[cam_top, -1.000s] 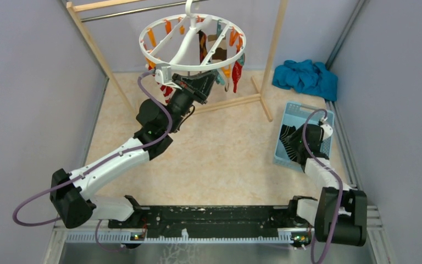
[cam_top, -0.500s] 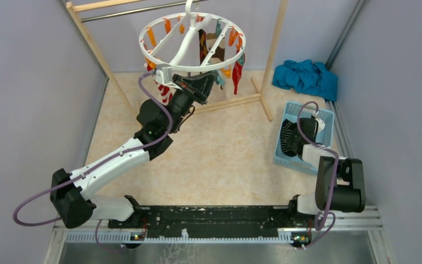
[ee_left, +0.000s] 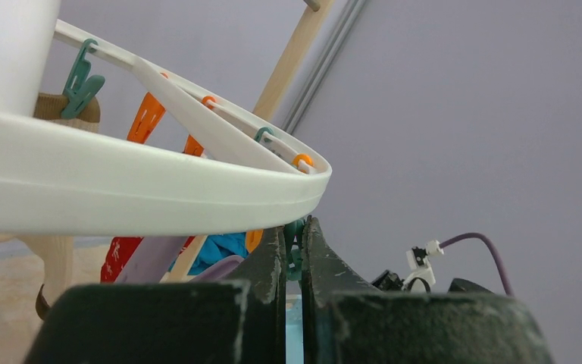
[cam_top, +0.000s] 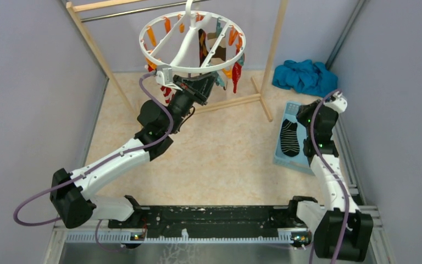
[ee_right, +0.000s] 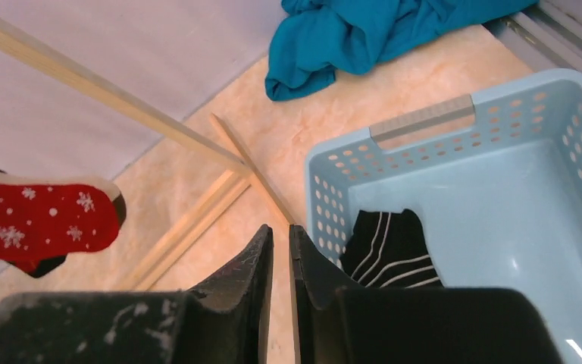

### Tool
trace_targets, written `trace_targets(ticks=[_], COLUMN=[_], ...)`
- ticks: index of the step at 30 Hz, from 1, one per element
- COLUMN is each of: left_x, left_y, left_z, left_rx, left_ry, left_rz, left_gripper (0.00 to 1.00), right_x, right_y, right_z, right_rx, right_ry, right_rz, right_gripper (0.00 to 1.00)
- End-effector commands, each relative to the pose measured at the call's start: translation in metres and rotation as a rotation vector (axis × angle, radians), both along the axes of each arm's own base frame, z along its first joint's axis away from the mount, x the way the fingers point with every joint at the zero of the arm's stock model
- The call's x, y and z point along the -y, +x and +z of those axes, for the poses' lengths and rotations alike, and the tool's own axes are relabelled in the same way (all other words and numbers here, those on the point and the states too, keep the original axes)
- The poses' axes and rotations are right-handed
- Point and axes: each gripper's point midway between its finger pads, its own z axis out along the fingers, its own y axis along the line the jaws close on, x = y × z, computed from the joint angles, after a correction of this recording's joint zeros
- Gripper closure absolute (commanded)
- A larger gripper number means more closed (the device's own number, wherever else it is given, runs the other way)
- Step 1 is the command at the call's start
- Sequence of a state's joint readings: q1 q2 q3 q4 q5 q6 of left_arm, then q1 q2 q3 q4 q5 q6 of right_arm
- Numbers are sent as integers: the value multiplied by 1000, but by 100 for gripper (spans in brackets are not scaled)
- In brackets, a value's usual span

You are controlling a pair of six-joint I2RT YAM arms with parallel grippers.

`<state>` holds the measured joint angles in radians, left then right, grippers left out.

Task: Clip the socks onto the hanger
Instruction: Pick up the sock from the bin.

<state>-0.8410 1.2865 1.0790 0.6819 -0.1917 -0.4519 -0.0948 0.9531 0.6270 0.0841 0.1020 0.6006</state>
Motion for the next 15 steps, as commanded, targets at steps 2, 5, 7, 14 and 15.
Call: trace_targets(ticks=[2, 5, 7, 14, 15], left_x=[7, 5, 2, -1, -1], left_y=[-4, -4, -4, -3, -3], left_z=[-2, -2, -2, -2, -2], left_rx=[11, 11, 14, 19, 19], left_ry=[3, 8, 10, 19, 20], left_rz=[-33, -26, -17, 0, 0], left_gripper=[100, 100, 100, 100, 100], right_x=[3, 15, 20, 23, 24], right_y=[27, 36, 41, 51, 51], right_z=[-31, -52, -67, -133, -141], right_rx=[-139, -198, -241, -392, -412], right_ry=[-7, 7, 9, 25, 23], right_rz=[15, -60, -81, -96, -99], right_gripper=[60, 47, 46, 45, 45])
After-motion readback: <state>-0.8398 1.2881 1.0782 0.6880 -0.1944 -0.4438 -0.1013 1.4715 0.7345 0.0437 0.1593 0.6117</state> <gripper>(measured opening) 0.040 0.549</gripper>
